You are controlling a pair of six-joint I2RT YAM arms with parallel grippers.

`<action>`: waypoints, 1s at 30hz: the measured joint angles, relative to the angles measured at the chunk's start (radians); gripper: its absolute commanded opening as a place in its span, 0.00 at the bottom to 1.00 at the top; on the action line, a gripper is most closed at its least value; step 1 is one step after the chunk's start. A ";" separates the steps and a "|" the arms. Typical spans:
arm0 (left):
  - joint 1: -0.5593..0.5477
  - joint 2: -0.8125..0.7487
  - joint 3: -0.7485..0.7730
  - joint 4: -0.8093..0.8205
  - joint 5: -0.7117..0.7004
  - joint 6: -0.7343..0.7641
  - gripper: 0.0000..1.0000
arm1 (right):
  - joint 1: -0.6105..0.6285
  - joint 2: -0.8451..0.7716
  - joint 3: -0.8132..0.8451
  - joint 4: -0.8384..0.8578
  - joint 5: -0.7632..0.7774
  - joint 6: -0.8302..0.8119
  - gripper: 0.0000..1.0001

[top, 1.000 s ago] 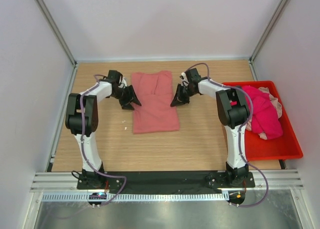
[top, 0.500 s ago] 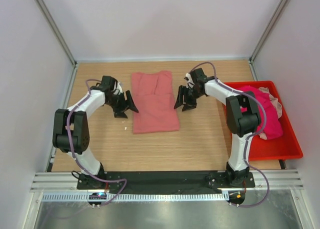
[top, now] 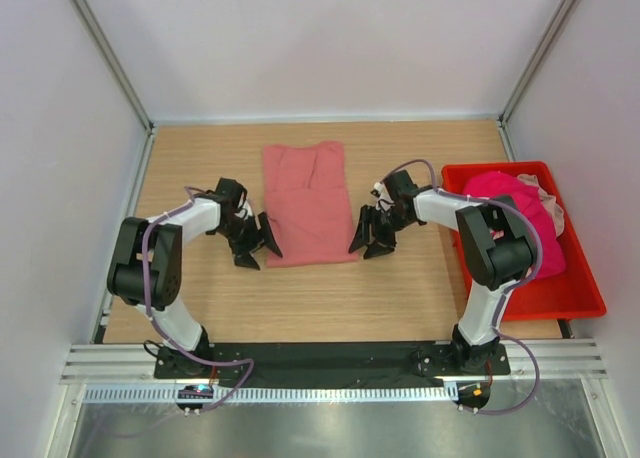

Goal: Fold and stack the t-shirts
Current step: Fold the tshirt

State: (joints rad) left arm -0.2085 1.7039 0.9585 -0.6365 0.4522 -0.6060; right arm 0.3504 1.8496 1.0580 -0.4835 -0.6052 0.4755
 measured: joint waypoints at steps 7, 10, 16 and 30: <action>0.001 0.003 -0.013 0.009 -0.002 -0.069 0.66 | 0.010 -0.005 -0.011 0.037 0.004 0.029 0.57; 0.000 -0.002 -0.029 0.014 0.001 -0.101 0.64 | 0.010 -0.029 -0.037 0.045 0.026 0.049 0.57; -0.011 -0.023 -0.062 0.019 -0.006 -0.156 0.62 | 0.010 -0.050 -0.080 0.078 0.020 0.101 0.57; -0.016 -0.005 -0.054 0.007 -0.023 -0.217 0.52 | 0.010 -0.056 -0.154 0.209 -0.018 0.266 0.51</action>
State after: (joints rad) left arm -0.2241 1.6989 0.9047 -0.6292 0.4294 -0.8227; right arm 0.3607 1.7931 0.9043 -0.2749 -0.6228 0.7414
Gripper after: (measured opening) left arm 0.545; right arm 0.517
